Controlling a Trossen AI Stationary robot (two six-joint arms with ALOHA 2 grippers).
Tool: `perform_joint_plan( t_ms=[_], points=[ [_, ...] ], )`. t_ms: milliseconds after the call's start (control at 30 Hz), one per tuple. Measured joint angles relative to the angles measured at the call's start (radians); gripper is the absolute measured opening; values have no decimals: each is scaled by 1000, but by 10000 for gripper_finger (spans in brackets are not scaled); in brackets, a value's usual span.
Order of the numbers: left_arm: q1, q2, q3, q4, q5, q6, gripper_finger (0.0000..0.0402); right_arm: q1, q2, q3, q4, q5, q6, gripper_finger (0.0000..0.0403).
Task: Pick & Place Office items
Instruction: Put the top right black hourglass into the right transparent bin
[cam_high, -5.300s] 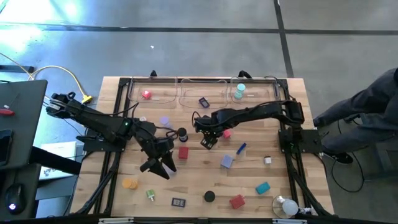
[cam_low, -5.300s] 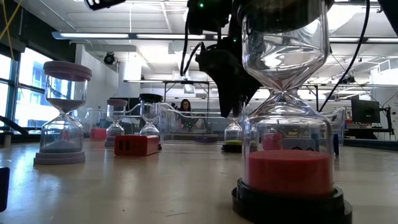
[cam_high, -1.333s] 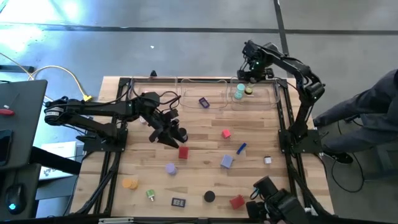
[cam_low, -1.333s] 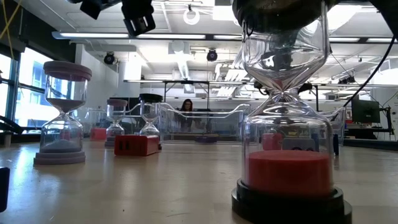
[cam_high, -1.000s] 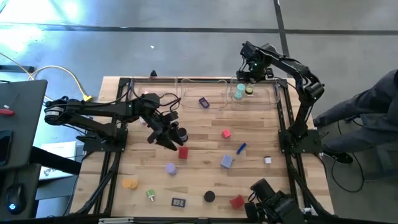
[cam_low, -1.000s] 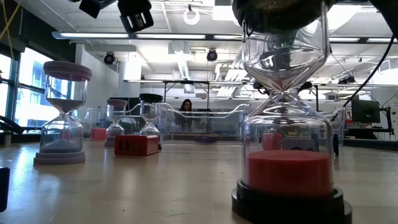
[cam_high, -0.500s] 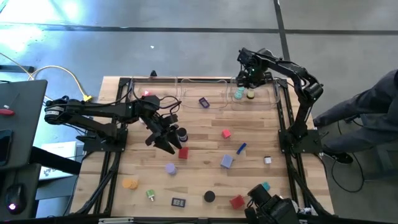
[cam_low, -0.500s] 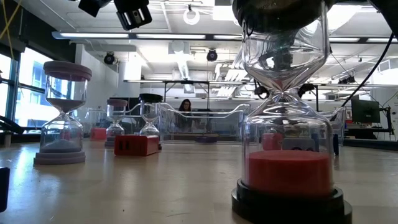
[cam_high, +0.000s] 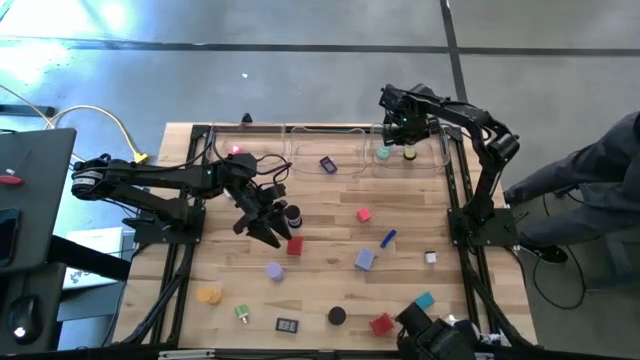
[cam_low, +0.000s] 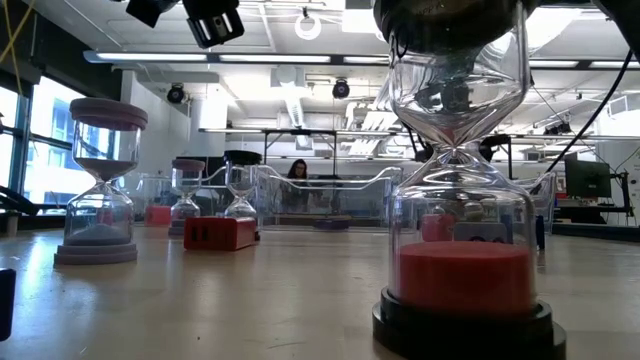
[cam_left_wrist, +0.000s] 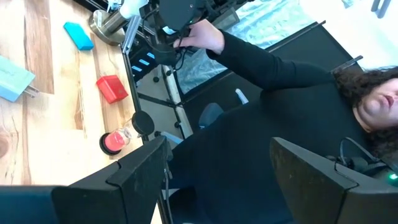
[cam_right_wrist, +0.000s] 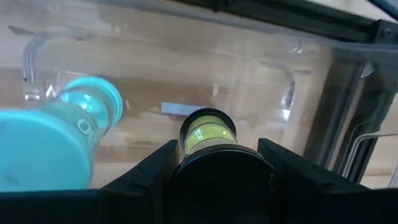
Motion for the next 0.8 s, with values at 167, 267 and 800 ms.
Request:
perform_joint_plan(
  t_ms=[167, 267, 800],
  points=[
    [0, 0, 0, 0, 3, 0, 278, -1, 0, 0, 2, 40, -1, 192],
    [0, 0, 0, 0, 3, -2, 278, -7, 0, 0, 6, 46, -15, 198],
    [0, 0, 0, 0, -8, -10, 278, -40, 0, 0, 16, 91, -21, 208]
  ],
)
